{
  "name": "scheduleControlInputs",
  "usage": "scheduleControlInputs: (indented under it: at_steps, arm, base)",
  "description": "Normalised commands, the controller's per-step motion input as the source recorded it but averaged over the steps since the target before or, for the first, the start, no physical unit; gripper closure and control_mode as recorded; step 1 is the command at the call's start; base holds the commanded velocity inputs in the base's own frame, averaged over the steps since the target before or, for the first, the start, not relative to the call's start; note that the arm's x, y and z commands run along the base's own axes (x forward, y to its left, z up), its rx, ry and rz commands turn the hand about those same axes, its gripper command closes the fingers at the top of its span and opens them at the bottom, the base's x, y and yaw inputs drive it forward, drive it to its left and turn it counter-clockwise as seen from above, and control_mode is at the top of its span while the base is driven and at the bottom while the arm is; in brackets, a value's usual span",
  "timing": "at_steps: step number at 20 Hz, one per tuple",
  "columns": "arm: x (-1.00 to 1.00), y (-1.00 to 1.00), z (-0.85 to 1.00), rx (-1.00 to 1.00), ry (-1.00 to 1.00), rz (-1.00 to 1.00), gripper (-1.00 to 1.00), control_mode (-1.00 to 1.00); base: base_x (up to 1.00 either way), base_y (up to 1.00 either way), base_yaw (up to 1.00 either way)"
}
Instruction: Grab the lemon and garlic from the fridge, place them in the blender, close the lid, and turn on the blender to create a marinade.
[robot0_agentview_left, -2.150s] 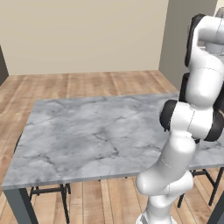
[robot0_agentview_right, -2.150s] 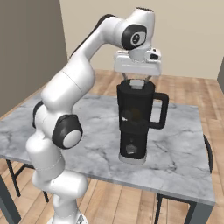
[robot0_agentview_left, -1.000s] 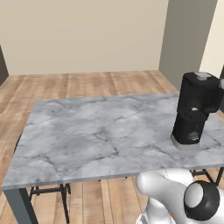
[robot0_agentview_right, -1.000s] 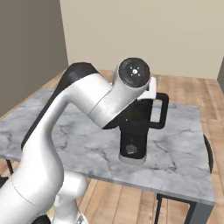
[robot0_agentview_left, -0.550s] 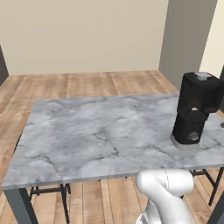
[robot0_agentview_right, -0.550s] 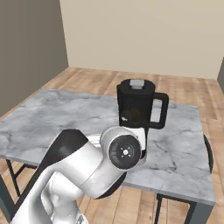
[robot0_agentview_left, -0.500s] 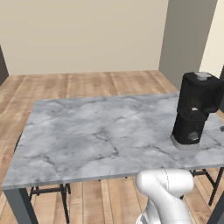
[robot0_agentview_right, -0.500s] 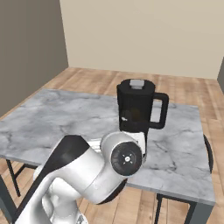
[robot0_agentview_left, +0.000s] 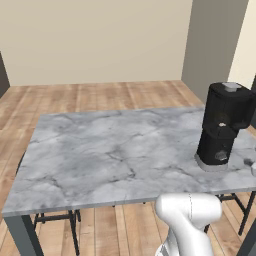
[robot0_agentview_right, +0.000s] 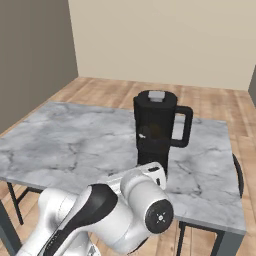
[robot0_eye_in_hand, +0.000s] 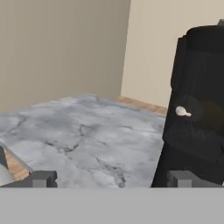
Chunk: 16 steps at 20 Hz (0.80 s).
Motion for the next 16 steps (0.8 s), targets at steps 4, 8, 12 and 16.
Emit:
scheduleControlInputs:
  at_steps: [4,8,12,16]
  arm:
    - [0.28,0.0,-0.06,0.01,-0.12,0.13,-1.0,-1.0]
    - [0.19,0.0,-0.36,0.0,-0.01,0.16,-1.0,-1.0]
    - [0.13,0.0,-0.32,0.01,0.0,0.18,-1.0,-1.0]
    - [0.28,-0.01,-0.09,0.01,0.0,0.14,-1.0,-1.0]
  base:
    - [0.0,0.0,0.0]
    - [0.0,0.0,0.0]
    - [0.0,0.0,0.0]
    - [0.0,0.0,0.0]
